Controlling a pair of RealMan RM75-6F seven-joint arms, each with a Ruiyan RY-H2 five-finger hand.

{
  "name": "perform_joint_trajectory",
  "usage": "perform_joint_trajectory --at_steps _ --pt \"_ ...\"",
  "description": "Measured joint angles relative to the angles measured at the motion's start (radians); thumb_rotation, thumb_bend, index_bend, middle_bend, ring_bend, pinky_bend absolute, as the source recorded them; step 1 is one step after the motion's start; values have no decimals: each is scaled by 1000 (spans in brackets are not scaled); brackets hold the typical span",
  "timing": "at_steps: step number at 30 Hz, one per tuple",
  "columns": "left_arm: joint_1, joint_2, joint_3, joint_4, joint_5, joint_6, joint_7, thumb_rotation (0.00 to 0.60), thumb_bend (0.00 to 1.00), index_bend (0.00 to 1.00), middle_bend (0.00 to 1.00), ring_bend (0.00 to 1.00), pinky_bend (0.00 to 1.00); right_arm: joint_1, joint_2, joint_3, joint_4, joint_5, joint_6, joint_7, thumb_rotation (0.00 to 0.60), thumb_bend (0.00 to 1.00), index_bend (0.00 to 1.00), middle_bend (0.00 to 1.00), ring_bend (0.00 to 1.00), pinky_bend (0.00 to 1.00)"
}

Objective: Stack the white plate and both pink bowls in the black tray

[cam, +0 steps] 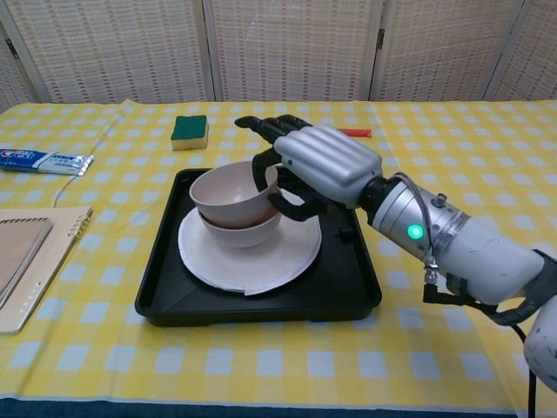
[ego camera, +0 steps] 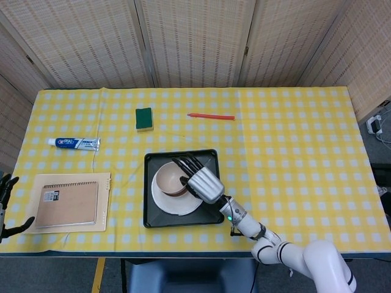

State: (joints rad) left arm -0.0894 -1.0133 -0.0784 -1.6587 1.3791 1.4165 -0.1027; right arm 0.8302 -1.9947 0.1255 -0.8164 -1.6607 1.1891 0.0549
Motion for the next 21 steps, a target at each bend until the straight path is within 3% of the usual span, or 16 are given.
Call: perform_joint_trajectory --at_steps 3,9,14,21 --pt "1 0 0 -1 0 2 1 600 249 0 0 0 3 3 -11 -8 26 2 -1 27 600 530 553 30 19 0" --pt "3 -6 -2 7 16 19 -10 600 250 0 0 0 0 -10 -5 -32 26 2 4 11 600 522 352 0 0 0" --pt "4 -7 -3 9 16 22 -12 600 250 0 0 0 0 -32 37 -41 -48 15 1 -16 600 474 199 0 0 0" --pt "6 -8 5 5 29 25 2 600 249 0 0 0 0 -86 143 -57 -226 28 32 -50 600 410 69 0 0 0"
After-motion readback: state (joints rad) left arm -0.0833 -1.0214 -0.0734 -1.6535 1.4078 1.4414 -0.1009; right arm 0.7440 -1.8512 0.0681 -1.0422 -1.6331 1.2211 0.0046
